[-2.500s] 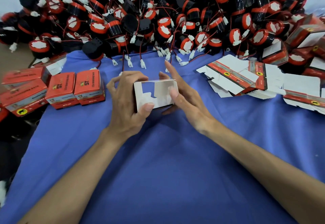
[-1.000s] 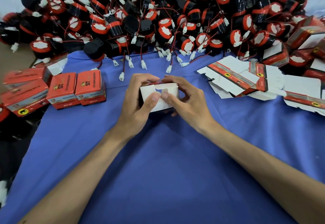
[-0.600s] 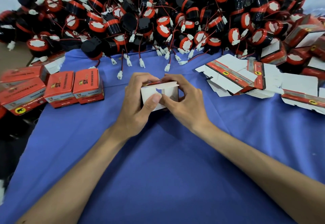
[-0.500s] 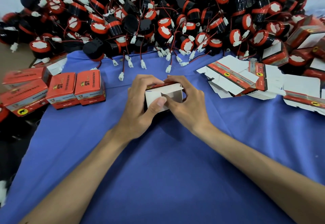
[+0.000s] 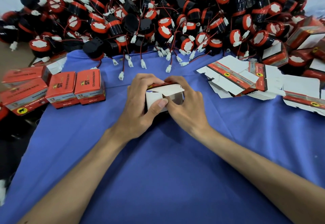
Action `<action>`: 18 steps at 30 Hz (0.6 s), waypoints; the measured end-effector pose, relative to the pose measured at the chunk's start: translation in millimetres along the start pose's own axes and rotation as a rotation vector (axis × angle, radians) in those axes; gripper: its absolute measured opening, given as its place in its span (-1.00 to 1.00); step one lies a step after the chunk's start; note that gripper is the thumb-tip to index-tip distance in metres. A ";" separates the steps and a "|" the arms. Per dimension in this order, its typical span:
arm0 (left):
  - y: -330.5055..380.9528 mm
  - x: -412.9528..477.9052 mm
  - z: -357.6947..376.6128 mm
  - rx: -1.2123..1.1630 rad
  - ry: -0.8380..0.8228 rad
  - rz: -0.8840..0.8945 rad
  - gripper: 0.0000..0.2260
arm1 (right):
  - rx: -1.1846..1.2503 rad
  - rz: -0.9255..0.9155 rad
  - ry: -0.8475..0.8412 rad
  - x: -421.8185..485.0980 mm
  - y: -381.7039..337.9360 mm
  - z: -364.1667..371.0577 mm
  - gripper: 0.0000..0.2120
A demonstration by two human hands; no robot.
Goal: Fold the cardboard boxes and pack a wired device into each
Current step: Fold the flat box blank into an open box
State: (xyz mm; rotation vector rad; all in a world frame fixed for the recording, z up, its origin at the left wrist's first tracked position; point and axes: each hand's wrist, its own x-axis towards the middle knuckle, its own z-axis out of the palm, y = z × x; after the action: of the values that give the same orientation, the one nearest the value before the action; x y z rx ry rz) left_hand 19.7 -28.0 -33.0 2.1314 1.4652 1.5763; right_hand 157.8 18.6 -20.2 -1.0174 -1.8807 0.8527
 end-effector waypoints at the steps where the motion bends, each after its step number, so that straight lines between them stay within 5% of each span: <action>1: 0.1 0.2 -0.3 0.002 0.003 0.005 -0.63 | -0.012 -0.001 -0.004 -0.2 -0.1 -0.1 -0.56; 13: -5.3 -0.3 -0.1 0.003 0.060 -0.056 -0.70 | 0.037 -0.068 -0.064 -0.9 3.1 -1.5 -0.55; 18: -5.7 0.9 -3.5 -0.095 0.124 -0.123 -0.79 | 0.217 -0.073 -0.300 3.7 4.5 -7.0 -0.50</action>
State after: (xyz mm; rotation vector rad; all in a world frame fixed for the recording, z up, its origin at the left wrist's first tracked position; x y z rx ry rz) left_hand 13.4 -25.8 -34.2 1.8851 1.4933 1.7229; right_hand 164.2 25.1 -19.6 -0.7141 -2.0040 1.1902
